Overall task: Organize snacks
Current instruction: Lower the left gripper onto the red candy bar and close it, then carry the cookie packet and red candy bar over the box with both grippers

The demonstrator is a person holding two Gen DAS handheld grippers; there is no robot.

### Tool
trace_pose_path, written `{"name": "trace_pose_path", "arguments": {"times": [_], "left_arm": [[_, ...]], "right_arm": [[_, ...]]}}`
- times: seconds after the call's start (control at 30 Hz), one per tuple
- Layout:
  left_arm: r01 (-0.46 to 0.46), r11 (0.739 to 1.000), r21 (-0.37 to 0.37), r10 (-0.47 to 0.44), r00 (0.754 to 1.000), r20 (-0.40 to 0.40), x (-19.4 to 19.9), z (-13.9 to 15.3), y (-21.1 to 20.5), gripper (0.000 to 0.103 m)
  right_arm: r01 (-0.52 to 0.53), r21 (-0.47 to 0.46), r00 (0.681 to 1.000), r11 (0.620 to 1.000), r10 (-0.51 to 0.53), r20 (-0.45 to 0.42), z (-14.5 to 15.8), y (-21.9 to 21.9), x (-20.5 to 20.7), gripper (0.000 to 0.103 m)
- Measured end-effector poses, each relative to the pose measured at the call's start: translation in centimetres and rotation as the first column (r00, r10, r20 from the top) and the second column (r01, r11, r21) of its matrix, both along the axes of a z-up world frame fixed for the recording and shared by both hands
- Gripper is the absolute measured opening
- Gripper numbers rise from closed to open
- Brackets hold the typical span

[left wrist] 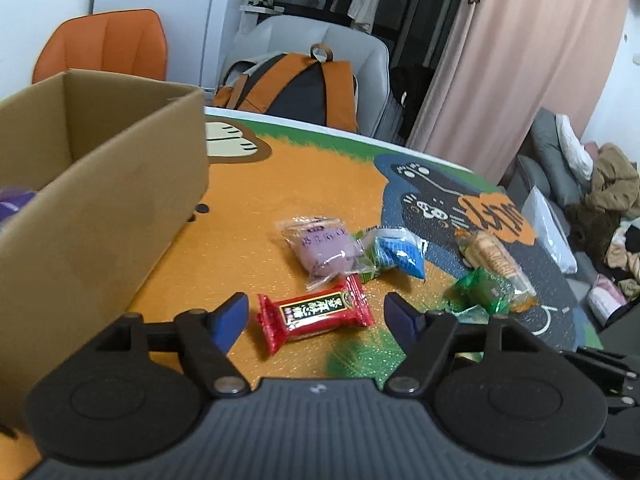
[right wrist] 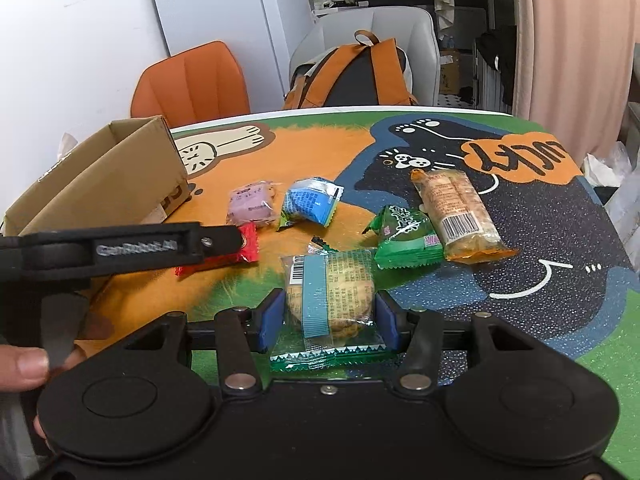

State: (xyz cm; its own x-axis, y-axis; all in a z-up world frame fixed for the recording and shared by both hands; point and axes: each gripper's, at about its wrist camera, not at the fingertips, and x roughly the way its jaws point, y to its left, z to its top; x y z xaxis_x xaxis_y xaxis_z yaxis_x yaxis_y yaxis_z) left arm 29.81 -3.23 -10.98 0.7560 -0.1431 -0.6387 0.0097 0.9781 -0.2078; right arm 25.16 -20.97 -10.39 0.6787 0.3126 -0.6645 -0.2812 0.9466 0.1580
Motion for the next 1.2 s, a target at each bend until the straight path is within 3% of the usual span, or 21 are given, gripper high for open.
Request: {"name": "trace_pose_path", "arguments": {"times": [0.2,0.27,0.33,0.43,0.93,1.2], "left_arm": [[-0.004,0.999,0.045,0.003,1.0,0.013,0.3,-0.8,-0.2,0.072],[0.002,0.998,0.069,-0.003,1.0,0.017,0.1,-0.8,-0.3,0.064],[0.012,0.997,0.072,-0.014,1.0,0.023,-0.1,-0.8,-0.2,0.048],[0.033,0.998,0.057,-0.034,0.999,0.028,-0.4,-0.8,0.0,0.039],[0.047,0.999,-0.012,-0.046,0.998,0.04,-3.9,0.1,1.9,0.038],[0.02,1.0,-0.018,-0.018,0.996,0.087,-5.9,2.4,2.7,0.038]], "right_arm": [[-0.001,-0.006,1.0,1.0,0.001,-0.009,-0.3,-0.1,0.2,0.049],[0.001,-0.008,1.0,1.0,-0.001,-0.01,-0.3,0.0,0.2,0.049],[0.003,-0.01,1.0,1.0,-0.003,-0.011,-0.3,0.0,0.3,0.049],[-0.002,-0.013,1.0,1.0,0.001,-0.009,-0.3,0.3,0.2,0.049],[-0.026,-0.027,0.999,0.999,0.027,0.018,0.9,1.7,-0.8,0.049],[-0.048,-0.02,0.998,0.999,0.049,0.037,1.8,2.6,-1.3,0.049]]}}
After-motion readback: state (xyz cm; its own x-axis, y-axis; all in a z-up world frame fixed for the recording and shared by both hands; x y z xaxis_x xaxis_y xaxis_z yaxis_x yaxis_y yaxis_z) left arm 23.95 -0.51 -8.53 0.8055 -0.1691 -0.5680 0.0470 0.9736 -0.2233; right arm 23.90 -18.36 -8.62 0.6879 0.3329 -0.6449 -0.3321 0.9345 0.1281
